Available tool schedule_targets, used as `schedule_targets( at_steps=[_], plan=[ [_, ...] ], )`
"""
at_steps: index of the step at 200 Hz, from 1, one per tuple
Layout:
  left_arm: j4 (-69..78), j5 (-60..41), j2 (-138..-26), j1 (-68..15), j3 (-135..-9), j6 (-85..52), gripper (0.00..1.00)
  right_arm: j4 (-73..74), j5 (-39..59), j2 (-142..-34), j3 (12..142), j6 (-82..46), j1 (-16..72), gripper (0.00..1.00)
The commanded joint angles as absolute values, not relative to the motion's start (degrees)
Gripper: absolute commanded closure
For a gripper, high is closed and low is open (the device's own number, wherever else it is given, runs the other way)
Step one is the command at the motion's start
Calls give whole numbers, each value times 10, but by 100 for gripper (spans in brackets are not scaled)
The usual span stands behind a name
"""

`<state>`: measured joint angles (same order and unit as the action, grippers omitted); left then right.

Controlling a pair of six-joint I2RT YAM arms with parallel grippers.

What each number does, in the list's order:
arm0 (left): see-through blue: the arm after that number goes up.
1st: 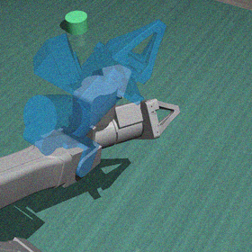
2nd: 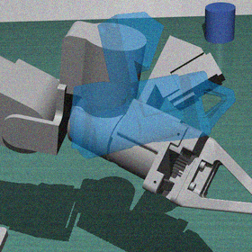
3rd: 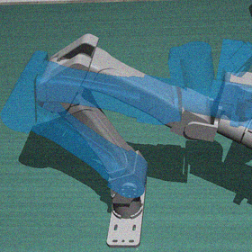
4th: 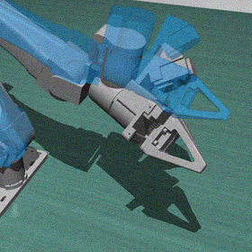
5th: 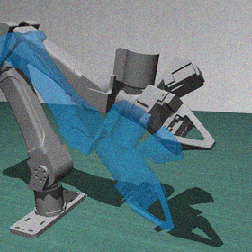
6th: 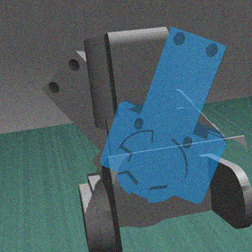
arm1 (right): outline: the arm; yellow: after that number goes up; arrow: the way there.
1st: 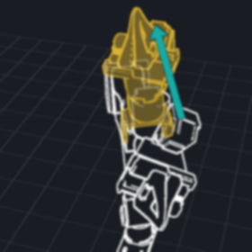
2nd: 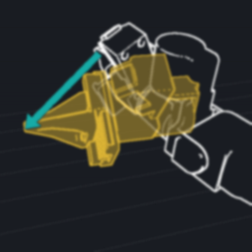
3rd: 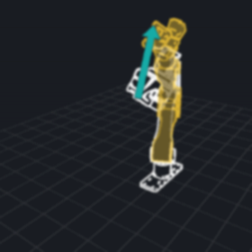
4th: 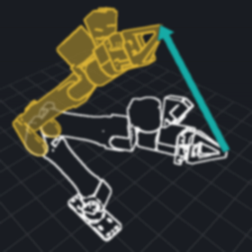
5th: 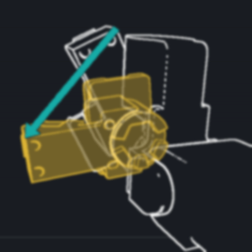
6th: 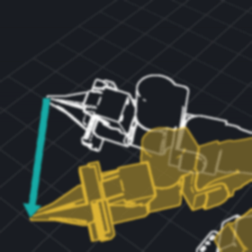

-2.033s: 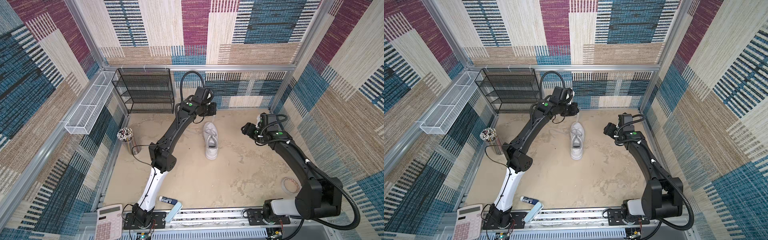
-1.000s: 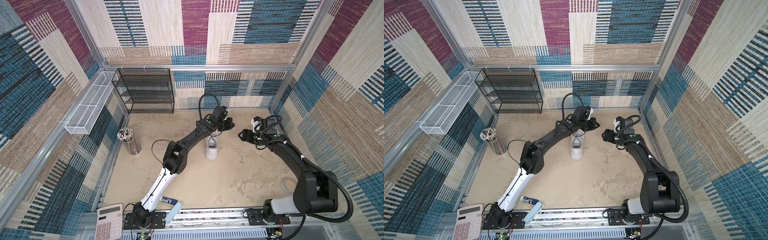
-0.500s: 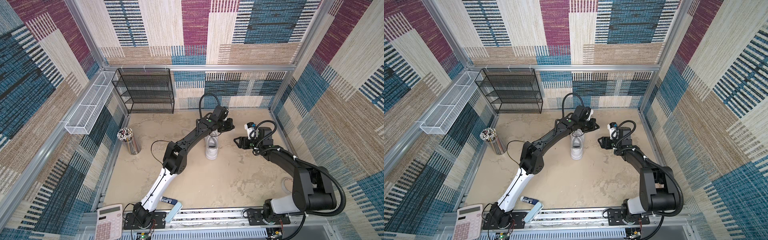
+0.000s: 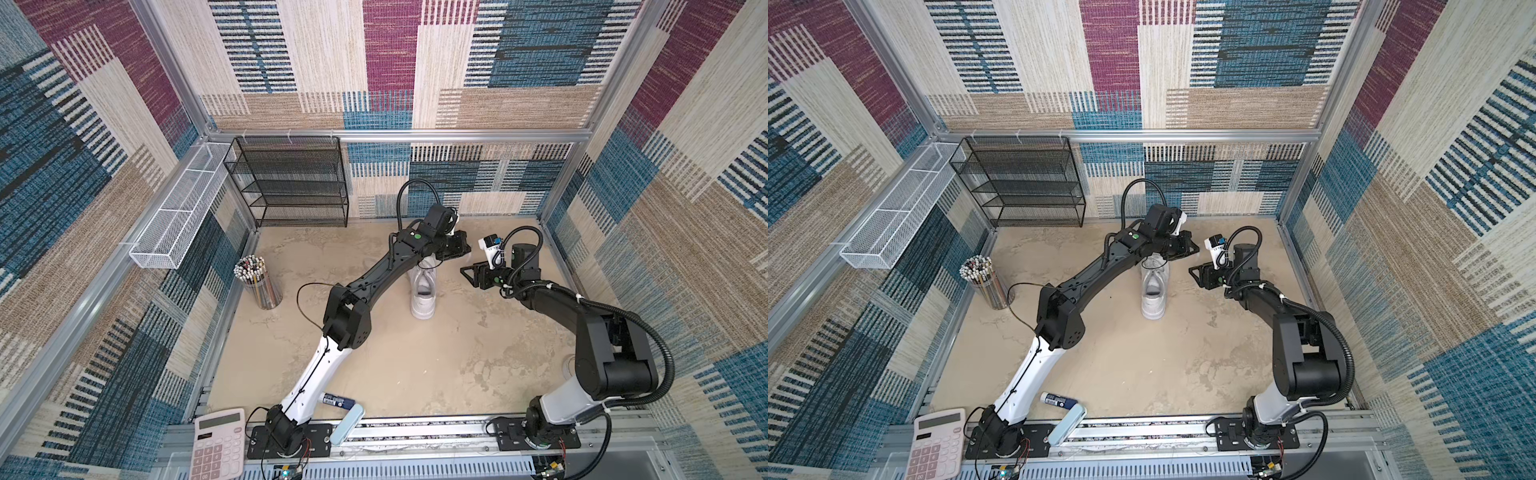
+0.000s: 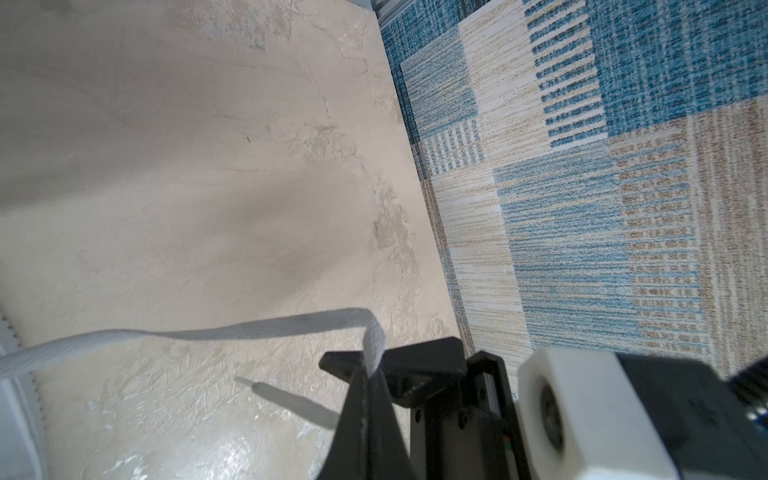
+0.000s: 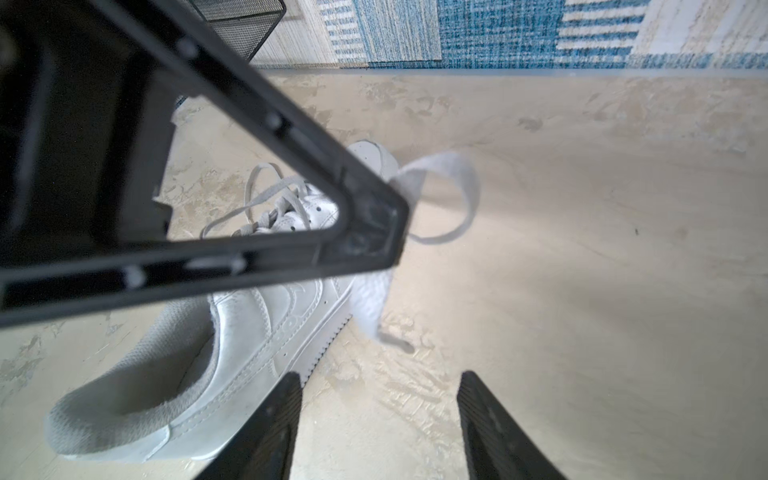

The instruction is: Tie the shoes

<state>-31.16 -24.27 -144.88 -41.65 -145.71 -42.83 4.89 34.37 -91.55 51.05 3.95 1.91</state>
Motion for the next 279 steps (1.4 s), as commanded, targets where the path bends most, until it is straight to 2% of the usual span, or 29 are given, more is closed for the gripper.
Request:
schedule_targets(
  at_steps=[1, 31, 69, 121, 139, 175, 198, 217, 241, 279],
  plan=[
    [-329, -244, -1437, -416, -1461, -417, 100, 57, 361, -929, 523, 50, 19, 41],
    [-333, -243, -1430, -416, -1458, -412, 100, 69, 366, -942, 529, 44, 19, 45],
    [-336, -243, -1427, -416, -1457, -408, 100, 65, 398, -965, 543, 36, 19, 56],
    [-339, -243, -1422, -416, -1454, -405, 100, 58, 416, -981, 555, 30, 19, 85],
    [-339, -243, -1421, -415, -1452, -407, 100, 46, 421, -983, 559, 29, 19, 87],
    [-334, -242, -1417, -415, -1439, -403, 100, 40, 428, -983, 559, 20, 19, 100],
    [-341, -238, -1413, -409, -1434, -399, 71, 45, 438, -988, 561, 1, 19, 100],
    [-351, -230, -1407, -400, -1435, -390, 58, 50, 437, -999, 567, -22, 19, 100],
    [-378, -215, -1392, -383, -1434, -372, 50, 67, 437, -1021, 580, -56, 18, 100],
    [-439, -181, -1375, -358, -1429, -321, 52, 114, 465, -1064, 603, -134, 15, 100]
  ],
)
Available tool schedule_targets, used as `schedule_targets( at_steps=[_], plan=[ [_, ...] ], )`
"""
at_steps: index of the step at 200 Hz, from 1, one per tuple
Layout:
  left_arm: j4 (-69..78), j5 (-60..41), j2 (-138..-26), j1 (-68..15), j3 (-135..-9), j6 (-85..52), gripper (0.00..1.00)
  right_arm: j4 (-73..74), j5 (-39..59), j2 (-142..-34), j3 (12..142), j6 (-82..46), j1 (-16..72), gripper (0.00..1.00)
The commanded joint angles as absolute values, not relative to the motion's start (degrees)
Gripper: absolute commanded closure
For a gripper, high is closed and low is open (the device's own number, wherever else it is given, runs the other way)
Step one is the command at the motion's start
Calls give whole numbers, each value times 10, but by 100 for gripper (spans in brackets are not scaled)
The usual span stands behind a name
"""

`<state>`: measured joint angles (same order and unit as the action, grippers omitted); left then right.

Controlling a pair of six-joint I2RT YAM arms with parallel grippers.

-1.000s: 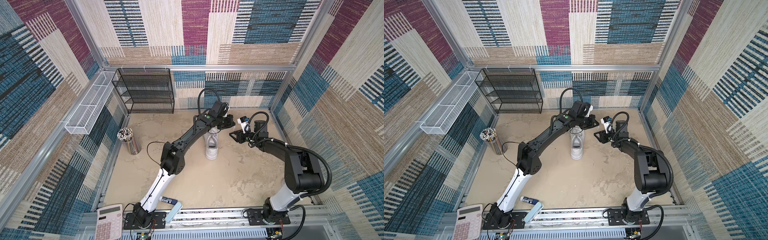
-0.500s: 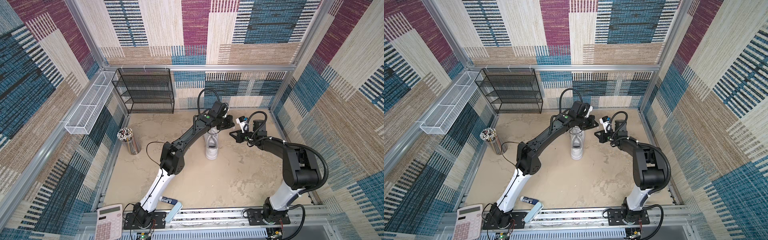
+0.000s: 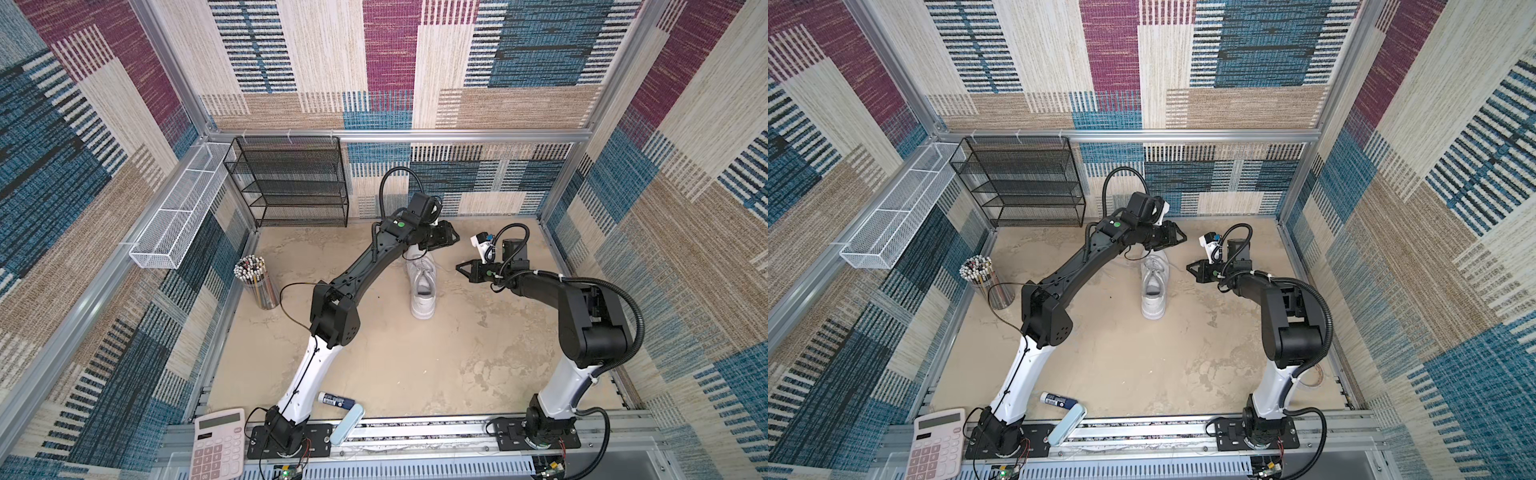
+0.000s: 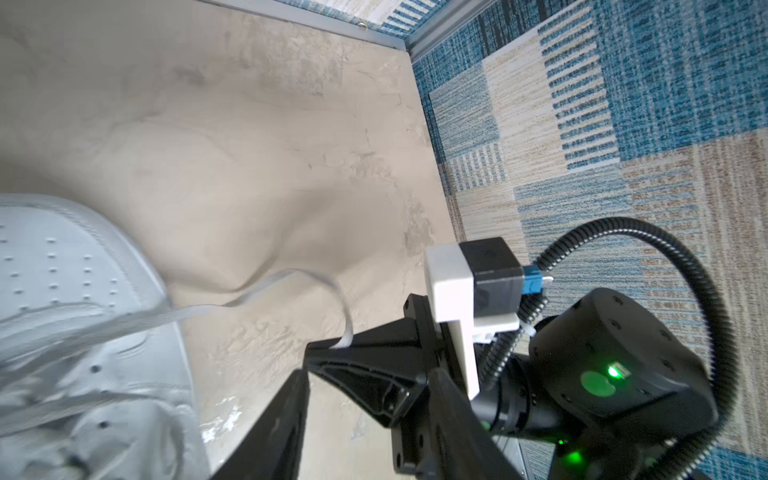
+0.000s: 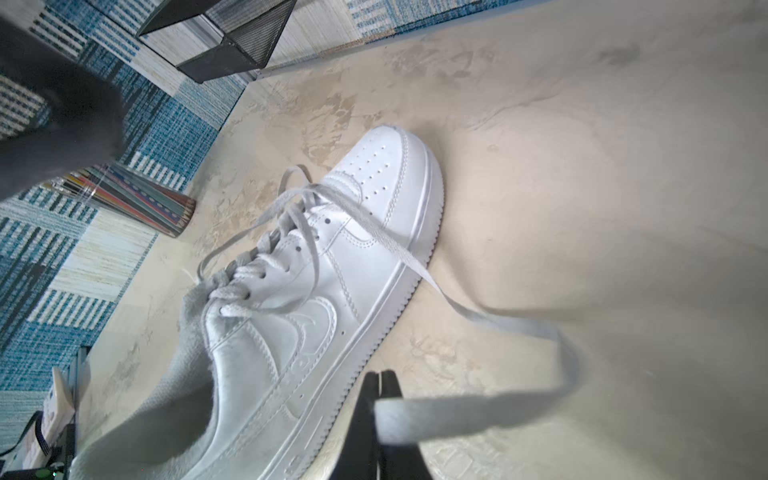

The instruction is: Tie the shoes

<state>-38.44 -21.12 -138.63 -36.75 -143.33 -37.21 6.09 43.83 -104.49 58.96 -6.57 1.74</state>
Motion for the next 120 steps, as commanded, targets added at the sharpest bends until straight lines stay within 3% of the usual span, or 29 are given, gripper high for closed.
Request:
schedule_targets(
  at_steps=[1, 41, 69, 120],
  plan=[
    [-442, -179, -1375, -357, -1429, -320, 52, 115, 467, -1066, 604, -137, 15, 100],
    [-490, -151, -1368, -338, -1418, -268, 71, 213, 544, -1118, 609, -270, 15, 100],
    [-510, -158, -1378, -338, -1421, -265, 71, 321, 581, -1158, 609, -380, 15, 100],
    [-552, -136, -1398, -338, -1417, -254, 71, 317, 575, -1172, 632, -392, 15, 100]
  ],
)
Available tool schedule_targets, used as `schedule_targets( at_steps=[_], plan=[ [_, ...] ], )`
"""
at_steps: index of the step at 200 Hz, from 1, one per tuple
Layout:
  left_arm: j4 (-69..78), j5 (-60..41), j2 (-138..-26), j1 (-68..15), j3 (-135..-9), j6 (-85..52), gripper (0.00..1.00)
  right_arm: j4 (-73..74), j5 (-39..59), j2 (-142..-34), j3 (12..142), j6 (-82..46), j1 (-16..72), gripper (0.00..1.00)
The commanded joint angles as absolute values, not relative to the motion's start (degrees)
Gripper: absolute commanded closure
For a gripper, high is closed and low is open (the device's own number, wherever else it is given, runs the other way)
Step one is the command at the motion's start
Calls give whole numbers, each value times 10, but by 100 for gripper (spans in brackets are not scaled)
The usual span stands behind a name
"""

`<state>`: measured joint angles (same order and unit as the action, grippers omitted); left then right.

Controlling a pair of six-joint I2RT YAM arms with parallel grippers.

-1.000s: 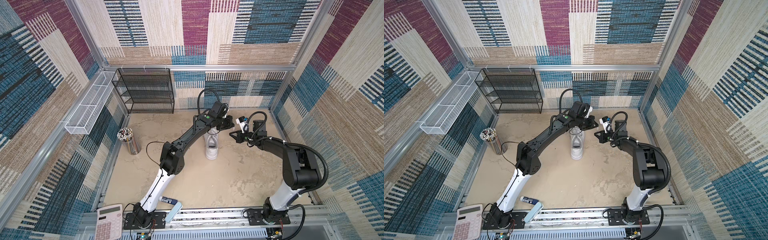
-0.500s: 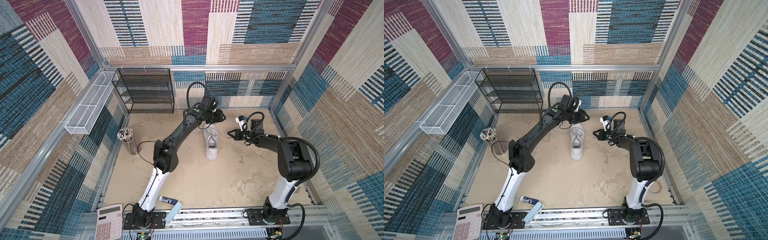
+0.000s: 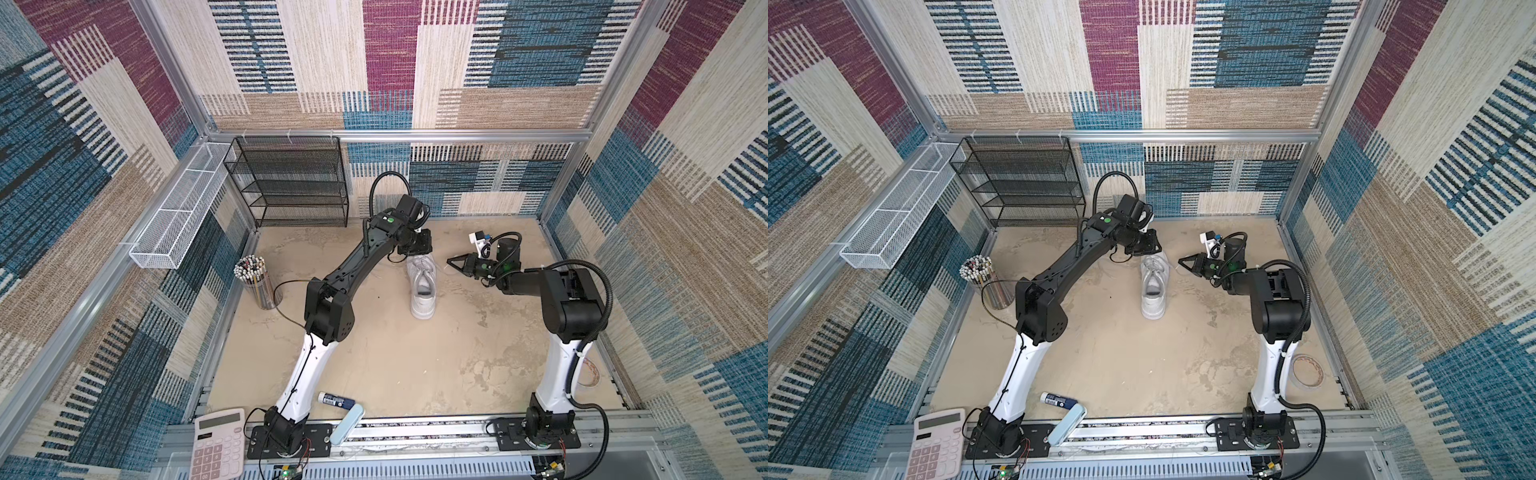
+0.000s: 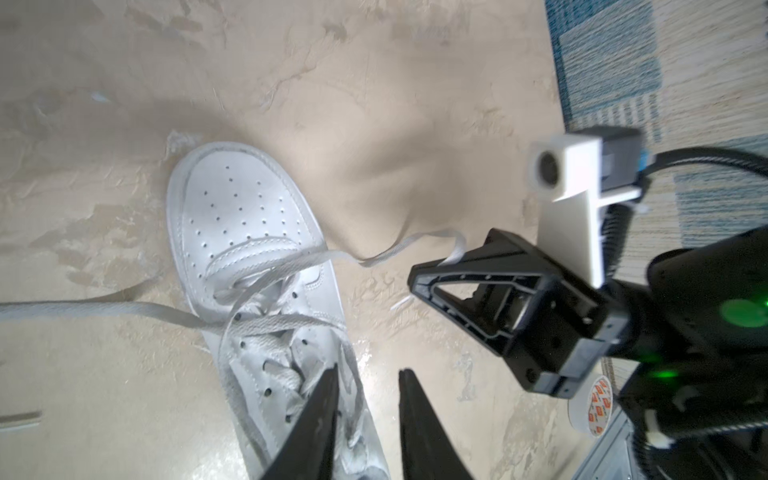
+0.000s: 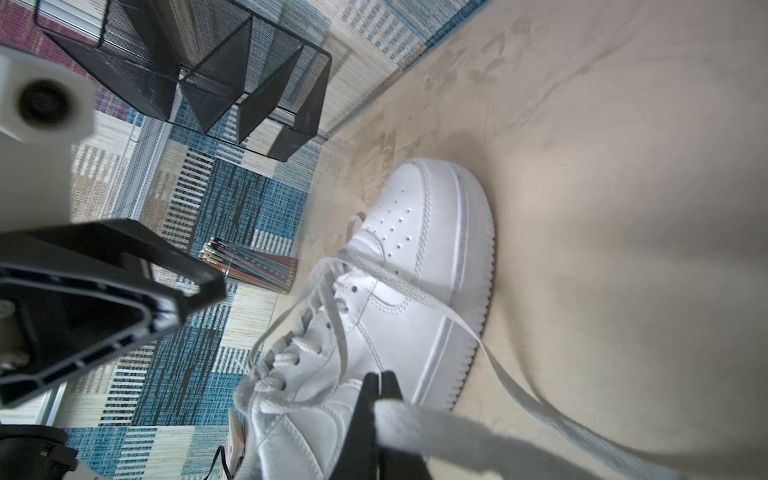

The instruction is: Tie the shoes

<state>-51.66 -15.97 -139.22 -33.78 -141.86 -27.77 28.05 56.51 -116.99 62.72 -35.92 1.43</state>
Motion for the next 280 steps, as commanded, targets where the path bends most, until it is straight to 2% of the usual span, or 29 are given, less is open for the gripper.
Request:
schedule_targets(
  at_steps=[1, 45, 87, 118, 280],
  plan=[
    [-552, -135, -1398, -338, -1416, -253, 71, 317, 575, -1172, 631, -391, 15, 100],
    [-554, -144, -1423, -339, -1432, -251, 69, 338, 577, -1171, 613, -413, 15, 100],
    [-554, -161, -1433, -339, -1442, -261, 65, 526, 594, -1214, 585, -572, 16, 100],
    [-553, -178, -1433, -340, -1437, -269, 58, 581, 594, -1239, 594, -620, 19, 100],
    [-553, -201, -1410, -345, -1398, -276, 56, 802, 564, -1351, 620, -842, 58, 100]
  ],
)
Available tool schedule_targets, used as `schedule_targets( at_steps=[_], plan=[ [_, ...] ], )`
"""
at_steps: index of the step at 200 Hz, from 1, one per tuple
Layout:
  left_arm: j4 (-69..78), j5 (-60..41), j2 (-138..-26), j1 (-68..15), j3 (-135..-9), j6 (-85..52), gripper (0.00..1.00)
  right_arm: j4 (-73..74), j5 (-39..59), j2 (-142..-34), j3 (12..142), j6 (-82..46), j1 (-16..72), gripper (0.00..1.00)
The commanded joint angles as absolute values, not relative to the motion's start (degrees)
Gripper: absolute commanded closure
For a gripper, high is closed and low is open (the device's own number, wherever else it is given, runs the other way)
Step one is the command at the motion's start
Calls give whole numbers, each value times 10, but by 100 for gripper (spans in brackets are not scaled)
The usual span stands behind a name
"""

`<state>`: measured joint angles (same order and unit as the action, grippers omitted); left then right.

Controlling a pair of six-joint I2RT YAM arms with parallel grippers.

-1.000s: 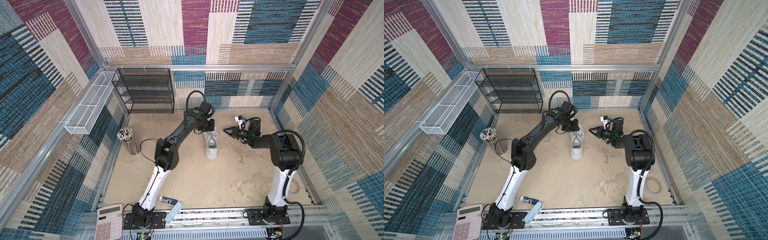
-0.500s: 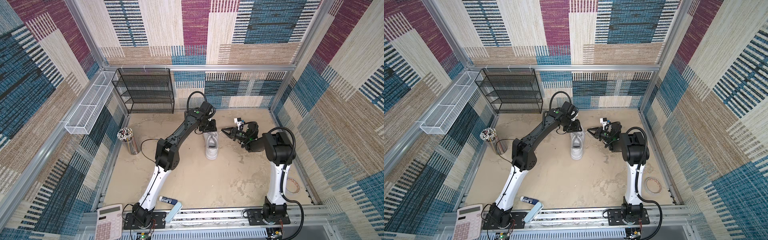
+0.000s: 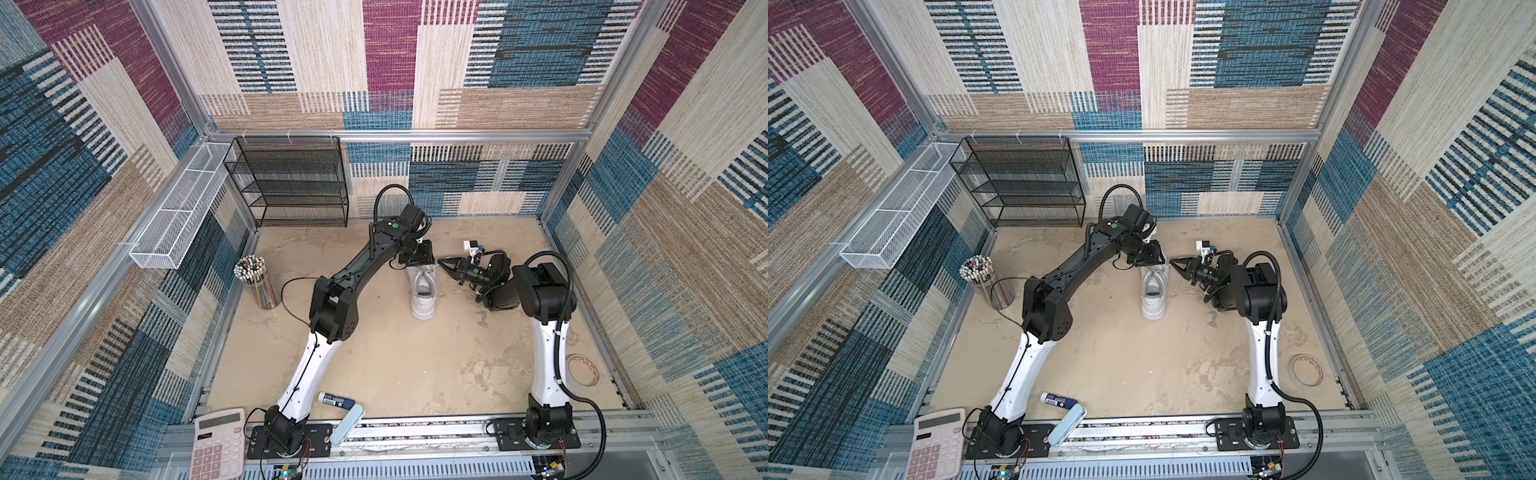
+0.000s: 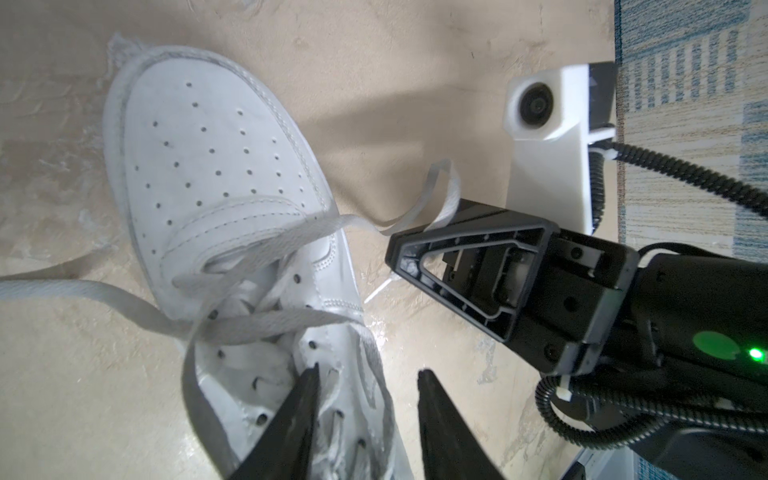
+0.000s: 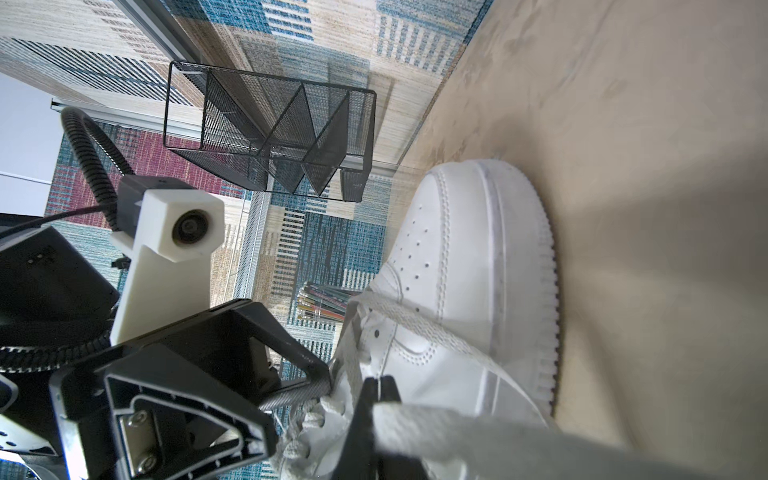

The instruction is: Tie the shoes

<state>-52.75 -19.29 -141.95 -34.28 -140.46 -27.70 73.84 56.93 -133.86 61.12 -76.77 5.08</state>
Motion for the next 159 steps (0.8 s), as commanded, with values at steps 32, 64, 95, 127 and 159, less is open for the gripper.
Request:
schedule_targets(
  at_steps=[32, 64, 95, 127, 159],
  plan=[
    [-553, -200, -1403, -343, -1390, -275, 53, 833, 556, -1368, 621, -877, 61, 100],
    [-553, -202, -1400, -342, -1384, -273, 53, 854, 555, -1382, 618, -907, 65, 100],
    [-553, -208, -1399, -339, -1386, -271, 52, 856, 559, -1387, 614, -920, 71, 100],
    [-554, -209, -1397, -337, -1386, -268, 52, 865, 557, -1388, 602, -932, 78, 100],
    [-554, -210, -1395, -336, -1382, -267, 52, 868, 555, -1383, 590, -938, 81, 100]
  ],
)
